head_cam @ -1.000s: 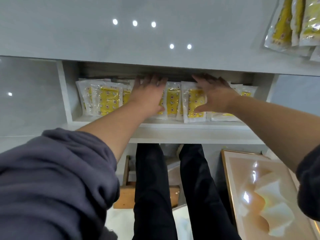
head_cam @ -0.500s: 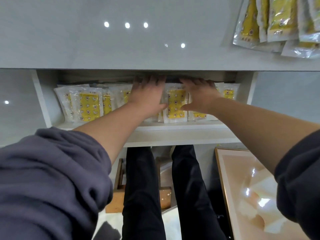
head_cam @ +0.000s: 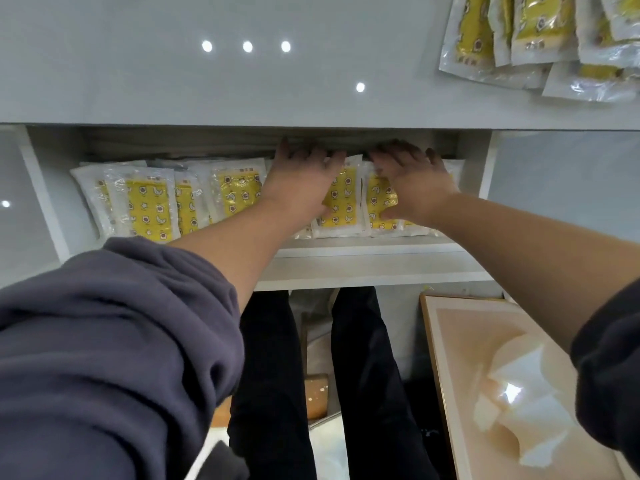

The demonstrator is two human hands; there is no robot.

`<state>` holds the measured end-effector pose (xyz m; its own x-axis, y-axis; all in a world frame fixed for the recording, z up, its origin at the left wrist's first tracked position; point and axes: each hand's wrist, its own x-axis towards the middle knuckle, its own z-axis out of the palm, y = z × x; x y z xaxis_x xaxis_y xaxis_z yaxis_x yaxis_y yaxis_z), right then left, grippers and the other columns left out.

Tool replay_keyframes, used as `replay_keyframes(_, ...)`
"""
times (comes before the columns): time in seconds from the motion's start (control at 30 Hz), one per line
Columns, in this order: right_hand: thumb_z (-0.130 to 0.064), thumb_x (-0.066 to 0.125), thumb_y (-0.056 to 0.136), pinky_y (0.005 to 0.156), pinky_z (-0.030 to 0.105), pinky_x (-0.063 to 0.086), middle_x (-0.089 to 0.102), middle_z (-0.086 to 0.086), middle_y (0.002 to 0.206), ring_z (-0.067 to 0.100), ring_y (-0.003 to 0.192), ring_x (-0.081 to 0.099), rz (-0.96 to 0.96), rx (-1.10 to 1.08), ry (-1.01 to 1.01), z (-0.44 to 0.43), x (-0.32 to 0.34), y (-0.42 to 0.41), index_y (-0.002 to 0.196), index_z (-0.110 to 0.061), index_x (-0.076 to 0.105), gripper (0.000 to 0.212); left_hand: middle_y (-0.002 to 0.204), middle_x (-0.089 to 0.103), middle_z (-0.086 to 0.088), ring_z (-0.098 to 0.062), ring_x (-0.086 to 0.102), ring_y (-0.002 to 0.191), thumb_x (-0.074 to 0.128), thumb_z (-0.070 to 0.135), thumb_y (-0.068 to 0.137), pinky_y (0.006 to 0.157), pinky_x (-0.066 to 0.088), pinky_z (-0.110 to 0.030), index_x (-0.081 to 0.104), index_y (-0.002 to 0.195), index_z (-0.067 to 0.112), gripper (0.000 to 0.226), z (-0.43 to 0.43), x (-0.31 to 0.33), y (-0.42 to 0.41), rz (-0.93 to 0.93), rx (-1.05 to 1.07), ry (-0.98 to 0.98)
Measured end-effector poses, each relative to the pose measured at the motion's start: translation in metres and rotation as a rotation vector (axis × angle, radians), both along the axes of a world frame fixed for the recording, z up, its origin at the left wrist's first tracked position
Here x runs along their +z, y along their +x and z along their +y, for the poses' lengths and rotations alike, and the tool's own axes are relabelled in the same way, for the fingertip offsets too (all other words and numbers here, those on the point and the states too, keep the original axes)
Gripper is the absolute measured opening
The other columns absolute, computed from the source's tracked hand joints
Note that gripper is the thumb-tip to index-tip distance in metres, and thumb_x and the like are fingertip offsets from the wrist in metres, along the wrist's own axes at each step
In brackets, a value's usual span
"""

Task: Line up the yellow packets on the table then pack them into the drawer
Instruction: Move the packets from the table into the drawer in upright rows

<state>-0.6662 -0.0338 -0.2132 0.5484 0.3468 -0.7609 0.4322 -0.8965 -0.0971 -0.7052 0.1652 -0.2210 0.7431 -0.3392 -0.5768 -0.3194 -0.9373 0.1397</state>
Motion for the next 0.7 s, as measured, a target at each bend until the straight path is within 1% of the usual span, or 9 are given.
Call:
replay_keyframes(0.1, -0.042, 0.073, 0.079, 0.117, 0.053, 0.013, 0.020, 0.004, 0.158, 0.027, 0.146, 0.014, -0.017, -0.048, 0.040, -0.006, 0.004, 0.002, 0.152, -0.027, 0.014, 0.096, 0.137, 0.045, -0.012, -0.036, 0.044, 0.126, 0.076, 0.041, 0.075, 0.109, 0.025, -0.057, 0.038, 0.138, 0.017, 0.078, -0.001, 0.007, -0.006, -0.064, -0.003, -0.008)
replay_keyframes(0.2, -0.040, 0.063, 0.087, 0.116, 0.051, 0.019, 0.029, 0.008, 0.154, 0.031, 0.143, 0.022, -0.060, -0.114, 0.071, -0.012, 0.013, 0.004, 0.152, -0.026, 0.017, 0.081, 0.122, 0.056, -0.009, -0.032, 0.048, 0.118, 0.070, 0.023, 0.083, 0.101, 0.032, -0.049, 0.052, 0.122, 0.014, 0.043, 0.000, 0.014, -0.006, -0.118, 0.062, -0.031)
replay_keyframes(0.27, -0.036, 0.059, 0.090, 0.114, 0.049, 0.022, 0.034, 0.009, 0.151, 0.032, 0.139, 0.029, -0.065, -0.168, 0.086, -0.016, 0.020, 0.004, 0.151, -0.026, 0.020, 0.074, 0.108, 0.063, -0.007, -0.030, 0.054, 0.105, 0.062, 0.021, 0.090, 0.094, 0.035, -0.042, 0.057, 0.107, 0.015, 0.018, 0.002, 0.016, -0.002, -0.065, 0.164, -0.081)
replay_keyframes(0.3, -0.034, 0.059, 0.091, 0.113, 0.049, 0.024, 0.036, 0.009, 0.149, 0.032, 0.138, 0.031, -0.058, -0.198, 0.093, -0.022, 0.024, 0.004, 0.151, -0.026, 0.021, 0.071, 0.101, 0.065, -0.008, -0.029, 0.056, 0.095, 0.059, 0.022, 0.093, 0.087, 0.038, -0.038, 0.057, 0.101, 0.016, 0.011, 0.001, 0.020, 0.001, 0.016, 0.278, -0.147)
replay_keyframes(0.37, -0.029, 0.057, 0.092, 0.113, 0.049, 0.027, 0.039, 0.010, 0.147, 0.032, 0.135, 0.035, -0.050, -0.248, 0.102, -0.027, 0.028, 0.006, 0.151, -0.025, 0.023, 0.068, 0.100, 0.065, -0.009, -0.025, 0.055, 0.086, 0.058, 0.023, 0.095, 0.073, 0.039, -0.032, 0.058, 0.101, 0.016, 0.010, 0.005, 0.026, 0.009, 0.230, 0.540, -0.269)
replay_keyframes(0.47, -0.017, 0.052, 0.093, 0.111, 0.047, 0.033, 0.043, 0.013, 0.143, 0.033, 0.131, 0.039, -0.048, -0.297, 0.119, -0.044, 0.039, 0.011, 0.150, -0.022, 0.026, 0.063, 0.111, 0.063, -0.013, -0.028, 0.057, 0.093, 0.057, 0.024, 0.096, 0.072, 0.040, -0.029, 0.060, 0.120, 0.010, 0.028, 0.008, 0.042, 0.021, 0.317, 0.707, -0.299)
replay_keyframes(0.57, -0.007, 0.048, 0.093, 0.107, 0.042, 0.037, 0.044, 0.015, 0.141, 0.033, 0.127, 0.044, -0.019, -0.379, 0.167, -0.058, 0.054, 0.018, 0.149, -0.020, 0.029, 0.061, 0.117, 0.063, -0.008, -0.024, 0.057, 0.100, 0.057, 0.020, 0.096, 0.080, 0.041, -0.029, 0.060, 0.126, 0.010, 0.032, -0.002, 0.064, 0.032, 0.384, 0.739, -0.353)
replay_keyframes(0.6, -0.004, 0.047, 0.093, 0.105, 0.040, 0.039, 0.047, 0.016, 0.138, 0.033, 0.125, 0.046, -0.011, -0.398, 0.186, -0.061, 0.058, 0.021, 0.149, -0.019, 0.030, 0.060, 0.116, 0.064, -0.007, -0.021, 0.057, 0.100, 0.058, 0.018, 0.095, 0.082, 0.040, -0.028, 0.062, 0.123, 0.011, 0.029, -0.010, 0.068, 0.034, 0.401, 0.719, -0.372)
replay_keyframes(0.7, 0.000, 0.044, 0.094, 0.096, 0.036, 0.044, 0.054, 0.017, 0.128, 0.033, 0.115, 0.053, -0.013, -0.434, 0.234, -0.074, 0.064, 0.030, 0.146, -0.018, 0.036, 0.056, 0.106, 0.065, -0.004, -0.018, 0.058, 0.094, 0.057, 0.015, 0.095, 0.076, 0.038, -0.025, 0.066, 0.110, 0.016, 0.018, -0.048, 0.065, 0.037, 0.430, 0.681, -0.409)
